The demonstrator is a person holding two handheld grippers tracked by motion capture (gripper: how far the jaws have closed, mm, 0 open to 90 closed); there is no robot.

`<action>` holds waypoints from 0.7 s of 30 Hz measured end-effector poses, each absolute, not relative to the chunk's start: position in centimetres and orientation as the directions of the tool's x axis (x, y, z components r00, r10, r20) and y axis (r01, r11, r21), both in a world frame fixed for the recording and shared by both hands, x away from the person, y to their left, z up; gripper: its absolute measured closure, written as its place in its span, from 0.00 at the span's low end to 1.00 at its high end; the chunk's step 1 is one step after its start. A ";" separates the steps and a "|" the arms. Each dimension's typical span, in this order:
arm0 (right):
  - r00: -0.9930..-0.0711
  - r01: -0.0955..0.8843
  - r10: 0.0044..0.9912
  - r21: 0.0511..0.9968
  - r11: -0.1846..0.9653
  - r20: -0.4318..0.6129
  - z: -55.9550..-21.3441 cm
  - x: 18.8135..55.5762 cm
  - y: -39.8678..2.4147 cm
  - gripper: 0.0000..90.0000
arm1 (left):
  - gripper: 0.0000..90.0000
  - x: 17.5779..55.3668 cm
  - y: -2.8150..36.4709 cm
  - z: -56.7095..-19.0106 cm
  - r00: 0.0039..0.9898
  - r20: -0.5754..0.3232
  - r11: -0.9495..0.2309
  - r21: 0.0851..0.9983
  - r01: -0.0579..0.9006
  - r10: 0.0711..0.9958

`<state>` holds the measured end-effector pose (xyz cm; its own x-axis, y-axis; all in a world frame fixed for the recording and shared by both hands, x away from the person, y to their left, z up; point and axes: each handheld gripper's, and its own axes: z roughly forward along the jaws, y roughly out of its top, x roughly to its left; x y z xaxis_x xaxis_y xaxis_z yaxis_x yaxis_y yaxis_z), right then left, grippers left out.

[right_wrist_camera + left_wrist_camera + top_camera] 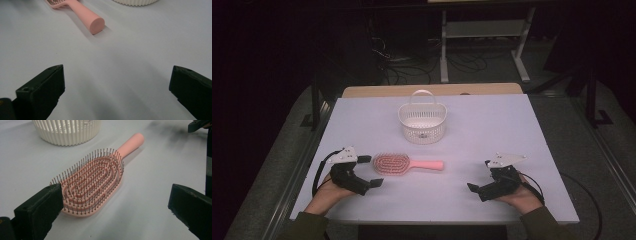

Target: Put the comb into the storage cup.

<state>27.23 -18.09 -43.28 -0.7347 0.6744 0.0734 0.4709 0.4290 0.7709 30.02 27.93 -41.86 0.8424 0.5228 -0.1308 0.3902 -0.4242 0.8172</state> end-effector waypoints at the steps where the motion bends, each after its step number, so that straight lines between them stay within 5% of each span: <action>1: -0.734 0.471 0.675 0.772 0.428 0.074 -43.3 27.2 -18.1 0.00 | 0.00 30.0 27.9 -41.9 0.842 -0.131 -0.424 0.817 0.390 0.523; 21: -0.735 0.472 0.673 0.777 0.417 0.085 -43.3 27.3 -18.4 0.00 | 0.07 29.4 27.1 -41.7 0.840 -0.136 -0.431 0.809 0.400 0.525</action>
